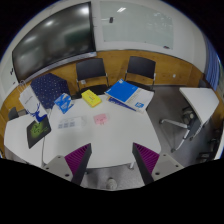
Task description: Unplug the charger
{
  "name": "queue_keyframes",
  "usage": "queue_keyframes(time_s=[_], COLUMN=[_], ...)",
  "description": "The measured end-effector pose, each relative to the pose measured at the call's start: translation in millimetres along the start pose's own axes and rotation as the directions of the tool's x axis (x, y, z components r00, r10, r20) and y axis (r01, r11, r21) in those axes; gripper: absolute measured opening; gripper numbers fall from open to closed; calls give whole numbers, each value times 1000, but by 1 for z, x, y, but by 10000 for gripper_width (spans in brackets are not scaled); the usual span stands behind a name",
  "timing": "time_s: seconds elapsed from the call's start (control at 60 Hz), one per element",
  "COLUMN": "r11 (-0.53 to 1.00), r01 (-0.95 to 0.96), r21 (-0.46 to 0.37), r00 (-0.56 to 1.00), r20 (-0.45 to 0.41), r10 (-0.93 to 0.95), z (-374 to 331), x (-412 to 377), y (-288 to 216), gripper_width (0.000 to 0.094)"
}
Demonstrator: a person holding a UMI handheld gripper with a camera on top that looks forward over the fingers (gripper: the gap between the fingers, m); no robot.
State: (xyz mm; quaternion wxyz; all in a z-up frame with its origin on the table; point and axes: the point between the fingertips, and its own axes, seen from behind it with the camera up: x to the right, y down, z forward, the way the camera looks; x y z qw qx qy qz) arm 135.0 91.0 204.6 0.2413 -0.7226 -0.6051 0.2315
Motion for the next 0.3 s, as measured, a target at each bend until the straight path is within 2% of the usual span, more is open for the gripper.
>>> queue_keyframes(time_s=[0.1, 0.3], r11=[999, 999], r01=[28, 34], r21=[16, 24], r00=[999, 999], r20=[-22, -6], r10=[-28, -34], z=[-2, 3], x=[8, 6], y=[2, 1], gripper_width=[856, 851])
